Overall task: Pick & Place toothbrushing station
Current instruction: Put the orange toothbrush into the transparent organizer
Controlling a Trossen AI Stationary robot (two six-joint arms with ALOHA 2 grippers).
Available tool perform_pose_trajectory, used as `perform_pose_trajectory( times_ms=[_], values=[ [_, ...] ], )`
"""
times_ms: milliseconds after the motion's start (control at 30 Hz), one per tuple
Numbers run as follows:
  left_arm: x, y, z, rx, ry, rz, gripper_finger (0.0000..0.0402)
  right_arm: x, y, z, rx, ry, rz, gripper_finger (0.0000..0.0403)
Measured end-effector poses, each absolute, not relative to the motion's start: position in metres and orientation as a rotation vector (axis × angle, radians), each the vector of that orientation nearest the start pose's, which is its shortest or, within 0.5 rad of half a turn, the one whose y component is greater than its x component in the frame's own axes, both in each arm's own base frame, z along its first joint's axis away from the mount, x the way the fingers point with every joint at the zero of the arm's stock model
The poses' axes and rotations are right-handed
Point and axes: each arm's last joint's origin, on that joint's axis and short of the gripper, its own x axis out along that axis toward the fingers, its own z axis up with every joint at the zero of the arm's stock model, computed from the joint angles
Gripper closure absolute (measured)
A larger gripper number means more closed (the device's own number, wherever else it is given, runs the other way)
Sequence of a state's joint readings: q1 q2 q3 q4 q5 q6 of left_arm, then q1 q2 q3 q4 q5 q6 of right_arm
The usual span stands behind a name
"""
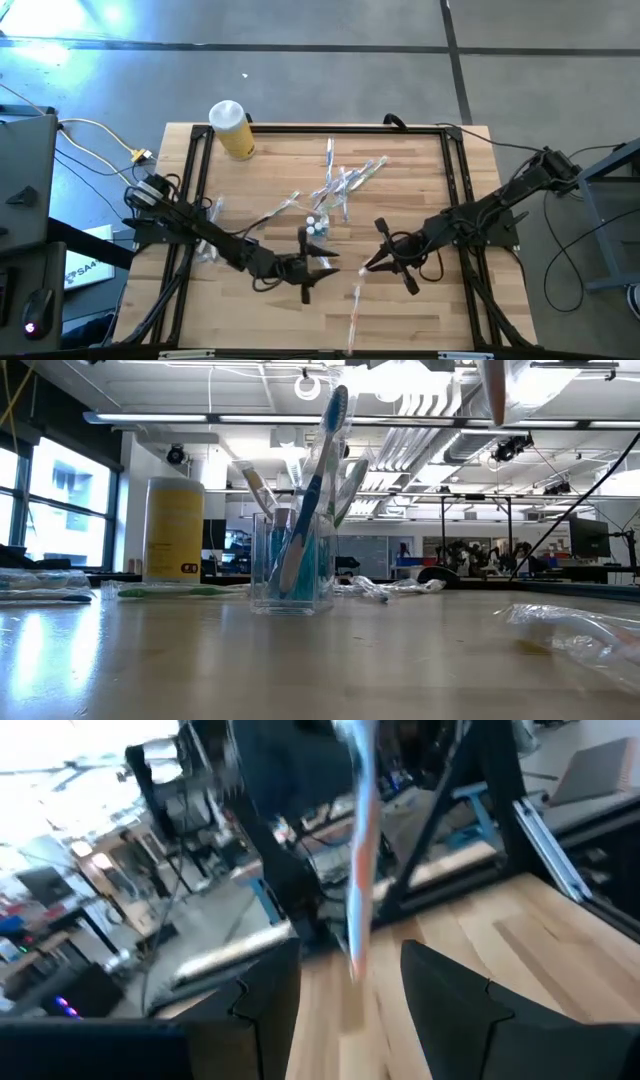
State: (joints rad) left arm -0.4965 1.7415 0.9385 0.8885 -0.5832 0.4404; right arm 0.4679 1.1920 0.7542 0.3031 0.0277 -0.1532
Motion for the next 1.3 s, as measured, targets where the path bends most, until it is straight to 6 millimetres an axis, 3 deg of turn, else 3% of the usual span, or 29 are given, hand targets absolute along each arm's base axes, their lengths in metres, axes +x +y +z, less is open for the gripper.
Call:
perform_pose_trajectory(
  times_ms=[233,500,733,1033,1167,1300],
  values=[
    [0.353,-0.164,0.256,0.379,-0.038,0.116,0.0236,0.245,0.123,0.282,-0.212,0.063,0.448,0.0399],
    [0.368,-0.142,0.261,0.19,-0.068,-0.023,0.0236,0.246,0.121,0.283,-0.242,0.051,0.38,0.0399],
    [0.375,-0.126,0.262,0.1,-0.086,-0.128,0.0236,0.247,0.119,0.283,-0.265,0.052,0.358,0.0399],
    [0.375,-0.124,0.264,0.096,-0.11,-0.135,0.0236,0.255,0.109,0.278,-0.268,0.08,0.327,0.0399],
    [0.375,-0.124,0.263,0.103,-0.1,-0.135,0.0263,0.256,0.107,0.278,-0.264,0.086,0.318,0.0399],
    [0.375,-0.124,0.262,0.134,-0.09,-0.131,0.033,0.255,0.107,0.278,-0.26,0.089,0.322,0.0399]
  ],
)
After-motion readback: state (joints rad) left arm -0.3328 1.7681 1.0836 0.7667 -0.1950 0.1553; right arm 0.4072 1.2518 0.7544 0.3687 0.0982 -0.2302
